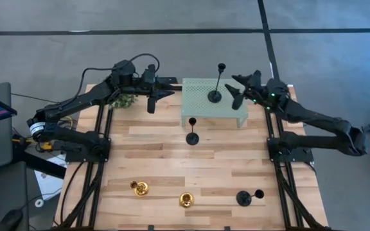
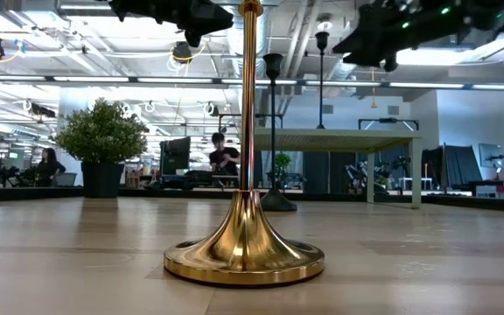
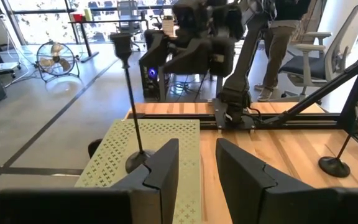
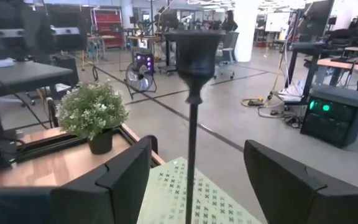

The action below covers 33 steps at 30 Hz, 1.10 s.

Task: Pick & Place candle stick holders
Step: Put the top black candle holder on the shelf

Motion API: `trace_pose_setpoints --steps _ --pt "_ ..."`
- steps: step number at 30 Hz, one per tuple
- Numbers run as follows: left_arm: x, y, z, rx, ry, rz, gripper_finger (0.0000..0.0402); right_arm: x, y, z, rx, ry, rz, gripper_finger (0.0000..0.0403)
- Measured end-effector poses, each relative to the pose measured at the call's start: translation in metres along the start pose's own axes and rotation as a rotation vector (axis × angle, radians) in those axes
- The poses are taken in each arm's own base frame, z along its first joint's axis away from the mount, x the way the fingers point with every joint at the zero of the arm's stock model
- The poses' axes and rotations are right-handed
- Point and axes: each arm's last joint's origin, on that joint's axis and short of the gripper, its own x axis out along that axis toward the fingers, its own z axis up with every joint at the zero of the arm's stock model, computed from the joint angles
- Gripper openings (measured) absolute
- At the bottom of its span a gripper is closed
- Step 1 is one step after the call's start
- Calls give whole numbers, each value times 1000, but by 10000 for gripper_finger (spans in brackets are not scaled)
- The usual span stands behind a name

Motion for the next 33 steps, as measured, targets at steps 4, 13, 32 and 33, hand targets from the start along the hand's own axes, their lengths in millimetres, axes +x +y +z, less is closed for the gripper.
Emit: trace_pose_setpoints --steps 4,13,32,33 --pt "0 0 -1 -4 8 -2 108 -26 3 4 -5 41 32 246" --pt "3 -4 -28 -21 75 -26 73 -76 15 -1 10 153 163 125" --pt "-12 -37 -77 27 40 -234 5 -124 27 -15 -42 158 422 1" --pt "-15 -41 -80 36 25 -240 5 -125 27 -19 -43 161 423 1"
